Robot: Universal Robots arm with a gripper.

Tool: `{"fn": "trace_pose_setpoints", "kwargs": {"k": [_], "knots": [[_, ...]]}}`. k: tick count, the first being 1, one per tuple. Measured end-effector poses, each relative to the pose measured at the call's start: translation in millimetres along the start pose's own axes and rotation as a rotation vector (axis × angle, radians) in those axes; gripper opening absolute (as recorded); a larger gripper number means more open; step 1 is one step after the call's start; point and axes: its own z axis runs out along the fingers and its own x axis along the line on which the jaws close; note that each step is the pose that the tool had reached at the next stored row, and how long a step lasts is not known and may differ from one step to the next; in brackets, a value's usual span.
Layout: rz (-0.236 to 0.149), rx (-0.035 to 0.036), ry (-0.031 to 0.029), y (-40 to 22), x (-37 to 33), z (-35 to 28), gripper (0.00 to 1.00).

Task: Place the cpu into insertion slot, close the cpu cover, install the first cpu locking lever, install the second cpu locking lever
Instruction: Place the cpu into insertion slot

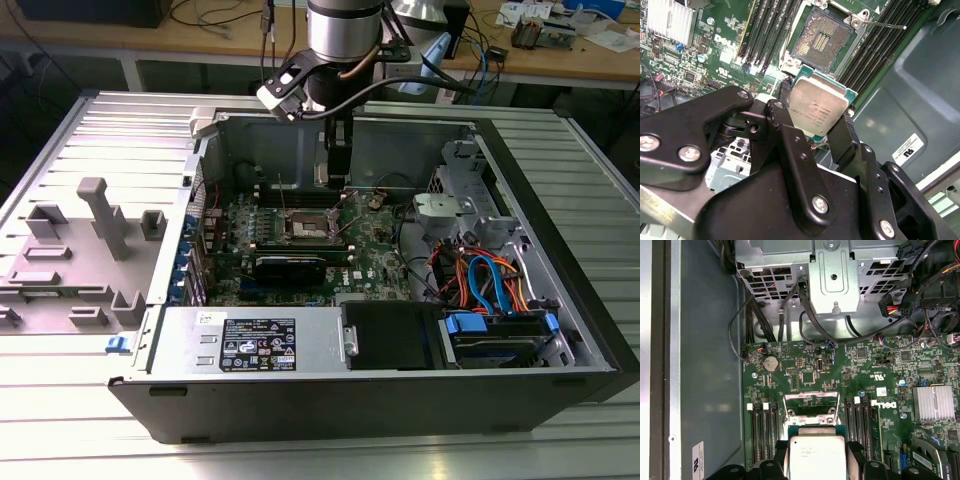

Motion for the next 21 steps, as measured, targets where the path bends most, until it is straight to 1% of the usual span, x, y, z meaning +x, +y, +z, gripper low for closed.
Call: {"fn": "trace_pose_setpoints", "kwargs": {"k": [4,7,8,21], "knots": [[-0.016,-0.0001,0.0008,-0.2,0.0,0.3,0.55],[-0.046,-0.0003,0.0028,-0.3,0.1,0.5,0.55],[-0.05,-0.0003,0.0029,-0.3,0.0,0.5,0.55],[-0.052,-0.0006,0.003,-0.6,0.0,0.8,0.55]]}}
